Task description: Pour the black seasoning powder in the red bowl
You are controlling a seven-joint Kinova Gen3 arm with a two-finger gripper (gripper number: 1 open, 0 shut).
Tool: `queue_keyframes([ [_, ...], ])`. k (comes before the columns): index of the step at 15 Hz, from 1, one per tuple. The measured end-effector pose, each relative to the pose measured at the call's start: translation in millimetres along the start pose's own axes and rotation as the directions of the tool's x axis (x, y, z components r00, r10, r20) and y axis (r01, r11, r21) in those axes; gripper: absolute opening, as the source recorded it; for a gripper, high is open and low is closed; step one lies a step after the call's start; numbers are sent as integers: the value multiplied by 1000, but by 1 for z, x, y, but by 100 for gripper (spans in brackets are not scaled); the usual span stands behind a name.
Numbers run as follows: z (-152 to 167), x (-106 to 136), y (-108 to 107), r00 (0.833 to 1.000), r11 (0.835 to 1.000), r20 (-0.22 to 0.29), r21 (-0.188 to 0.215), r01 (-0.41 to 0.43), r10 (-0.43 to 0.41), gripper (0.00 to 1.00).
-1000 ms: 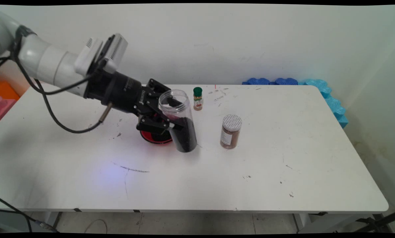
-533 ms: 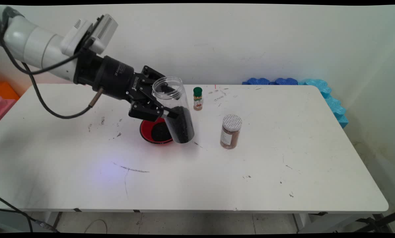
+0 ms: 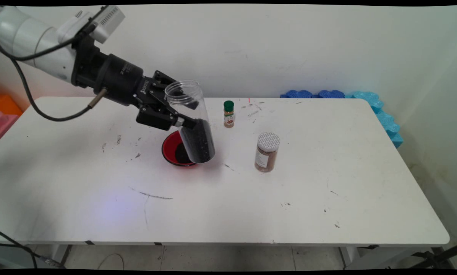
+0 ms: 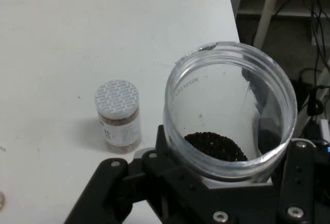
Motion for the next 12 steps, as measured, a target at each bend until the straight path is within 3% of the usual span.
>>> queue_keyframes([
  [6,-11,-3,-9,992,992,12,-30,126,-126,0],
  [12,-14,-11,-17,962,962,46,-44,270,-268,0],
])
